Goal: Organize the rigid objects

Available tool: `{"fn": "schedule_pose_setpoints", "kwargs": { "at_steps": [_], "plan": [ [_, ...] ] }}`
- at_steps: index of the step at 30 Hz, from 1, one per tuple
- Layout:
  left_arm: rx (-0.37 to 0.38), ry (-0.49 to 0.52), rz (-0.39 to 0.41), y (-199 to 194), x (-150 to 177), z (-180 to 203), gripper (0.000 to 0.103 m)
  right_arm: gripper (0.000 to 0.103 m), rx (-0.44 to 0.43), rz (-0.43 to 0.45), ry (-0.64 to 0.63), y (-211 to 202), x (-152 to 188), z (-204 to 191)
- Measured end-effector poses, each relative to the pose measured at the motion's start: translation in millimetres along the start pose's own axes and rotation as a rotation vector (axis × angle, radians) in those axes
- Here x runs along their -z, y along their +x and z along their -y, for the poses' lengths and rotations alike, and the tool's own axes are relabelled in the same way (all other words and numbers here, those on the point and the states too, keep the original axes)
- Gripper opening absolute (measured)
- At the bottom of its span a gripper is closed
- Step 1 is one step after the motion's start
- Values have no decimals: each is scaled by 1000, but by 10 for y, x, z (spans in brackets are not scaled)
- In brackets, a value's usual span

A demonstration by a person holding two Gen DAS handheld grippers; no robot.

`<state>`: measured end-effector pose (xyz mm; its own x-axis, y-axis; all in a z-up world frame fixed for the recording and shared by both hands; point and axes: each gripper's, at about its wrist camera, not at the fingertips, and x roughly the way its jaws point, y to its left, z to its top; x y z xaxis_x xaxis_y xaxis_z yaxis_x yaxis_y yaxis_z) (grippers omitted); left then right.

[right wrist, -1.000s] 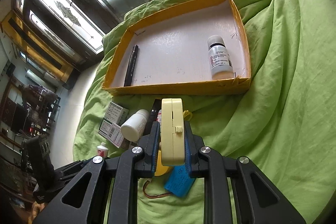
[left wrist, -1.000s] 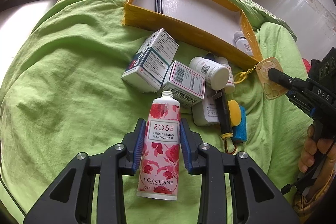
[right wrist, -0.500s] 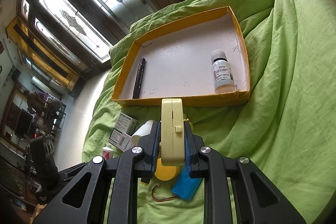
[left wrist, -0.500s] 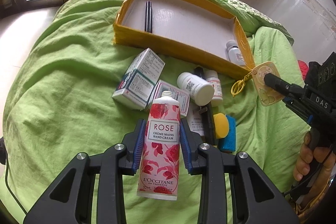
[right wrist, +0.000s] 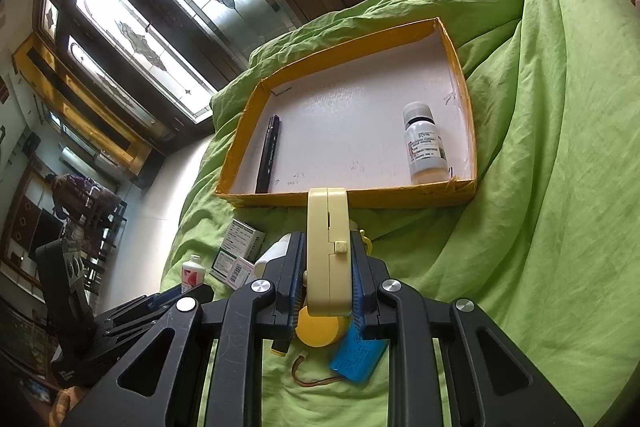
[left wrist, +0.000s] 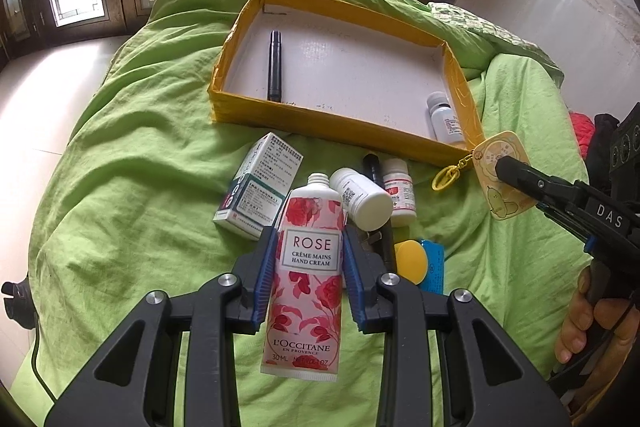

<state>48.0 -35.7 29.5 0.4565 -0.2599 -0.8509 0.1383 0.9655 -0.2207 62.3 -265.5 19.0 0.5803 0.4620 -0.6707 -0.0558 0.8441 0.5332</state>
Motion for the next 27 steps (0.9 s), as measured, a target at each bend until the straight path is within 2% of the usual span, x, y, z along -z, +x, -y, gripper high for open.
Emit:
{"fn": "schedule_pose_setpoints", "kwargs": {
  "at_steps": [19, 27],
  "plan": [
    [46, -14, 27, 26, -221, 5, 29, 18, -16, 50, -5, -119, -152, -172],
    [60, -10, 30, 77, -305, 45, 29, 18, -39, 84, 6, -62, -386, -302]
  ]
}}
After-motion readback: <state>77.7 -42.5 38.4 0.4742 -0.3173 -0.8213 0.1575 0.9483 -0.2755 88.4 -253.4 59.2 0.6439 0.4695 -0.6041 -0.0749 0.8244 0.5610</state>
